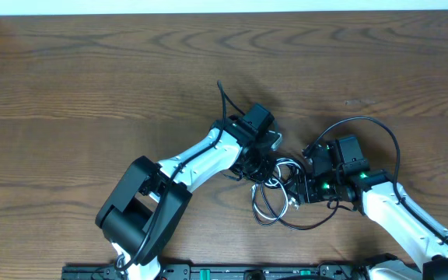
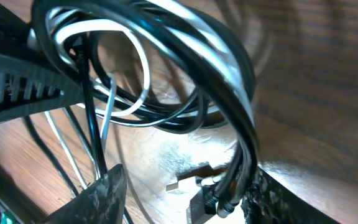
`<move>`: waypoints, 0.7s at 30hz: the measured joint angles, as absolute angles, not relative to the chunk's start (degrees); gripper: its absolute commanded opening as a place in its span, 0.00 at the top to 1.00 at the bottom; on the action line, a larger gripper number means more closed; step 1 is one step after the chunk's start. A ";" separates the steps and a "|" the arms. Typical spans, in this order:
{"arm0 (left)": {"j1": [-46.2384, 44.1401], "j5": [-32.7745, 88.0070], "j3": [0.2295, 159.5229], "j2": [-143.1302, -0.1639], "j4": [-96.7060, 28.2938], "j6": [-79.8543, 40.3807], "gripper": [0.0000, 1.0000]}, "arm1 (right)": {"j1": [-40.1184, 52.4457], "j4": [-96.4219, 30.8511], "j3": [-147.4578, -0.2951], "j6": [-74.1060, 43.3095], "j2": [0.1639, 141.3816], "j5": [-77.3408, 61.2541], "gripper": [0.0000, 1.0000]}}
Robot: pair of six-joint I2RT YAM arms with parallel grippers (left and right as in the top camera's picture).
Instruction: Untangle cables
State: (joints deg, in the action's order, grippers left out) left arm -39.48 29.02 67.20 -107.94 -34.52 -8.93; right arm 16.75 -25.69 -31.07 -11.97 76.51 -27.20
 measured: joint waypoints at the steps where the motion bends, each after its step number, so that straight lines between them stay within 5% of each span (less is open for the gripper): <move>1: -39.48 29.04 67.20 -107.94 -34.52 -8.93 0.92 | 16.75 -25.69 -31.07 -11.86 76.51 -27.40 0.45; 6: -39.48 29.04 67.20 -107.94 -34.52 -8.91 0.93 | 16.75 -25.67 -31.07 -11.46 76.51 -27.14 0.54; 21: -39.48 29.04 67.20 -107.94 -34.52 -8.93 0.93 | 16.75 -31.53 -33.36 -17.37 76.25 -19.07 0.48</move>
State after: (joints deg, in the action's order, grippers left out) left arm -39.48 29.04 67.20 -107.94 -34.52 -8.93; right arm 16.75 -31.53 -33.36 -17.37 76.25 -19.07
